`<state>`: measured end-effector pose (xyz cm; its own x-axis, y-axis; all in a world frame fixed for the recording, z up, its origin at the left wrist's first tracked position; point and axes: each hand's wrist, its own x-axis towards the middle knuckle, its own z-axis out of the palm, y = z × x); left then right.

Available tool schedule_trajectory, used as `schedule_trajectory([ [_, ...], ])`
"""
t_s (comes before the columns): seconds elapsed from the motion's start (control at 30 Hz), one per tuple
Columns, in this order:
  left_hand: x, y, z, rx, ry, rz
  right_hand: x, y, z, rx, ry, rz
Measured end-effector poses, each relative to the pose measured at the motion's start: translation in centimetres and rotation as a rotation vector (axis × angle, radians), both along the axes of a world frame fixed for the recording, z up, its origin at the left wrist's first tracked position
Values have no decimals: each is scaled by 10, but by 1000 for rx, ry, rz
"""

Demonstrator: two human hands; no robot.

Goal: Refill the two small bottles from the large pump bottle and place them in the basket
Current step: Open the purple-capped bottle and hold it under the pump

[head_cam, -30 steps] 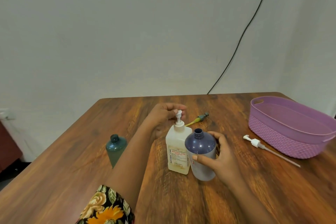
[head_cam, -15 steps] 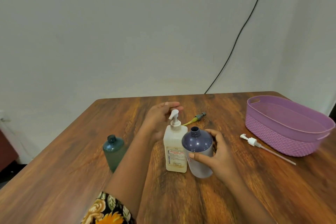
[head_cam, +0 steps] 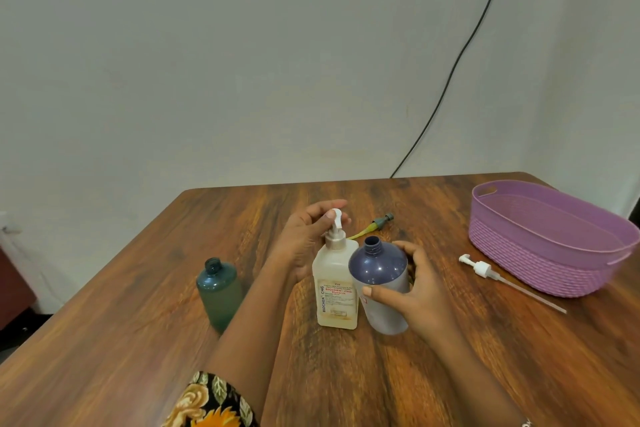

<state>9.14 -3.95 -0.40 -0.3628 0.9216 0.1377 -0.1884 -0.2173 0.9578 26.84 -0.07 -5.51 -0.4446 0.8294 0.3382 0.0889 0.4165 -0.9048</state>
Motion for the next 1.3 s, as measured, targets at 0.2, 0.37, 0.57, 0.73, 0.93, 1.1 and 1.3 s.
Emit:
schedule_trajectory([
  [0.2,6,5,-6,47,148,169,-1,1,4,16,-9,-4],
  [0.37,16,10,-8,74,319,366,-3,2,6,35,-13,-18],
  [0.57,26,-3,-20,220,1013,730,-6,7,8,41,-16,-55],
  [0.73,31,-10,-31,216,1300,705,-12,13,11,39,-91,-109],
  [0.93,37,-10,-22,186,1437,690,-18,21,21,30,-139,-112],
  [1.1,37,-12,-18,112,1465,683,-22,22,29,32,-157,-95],
  [1.3,40,-12,-16,58,1578,666,-25,23,34,48,-211,-92],
])
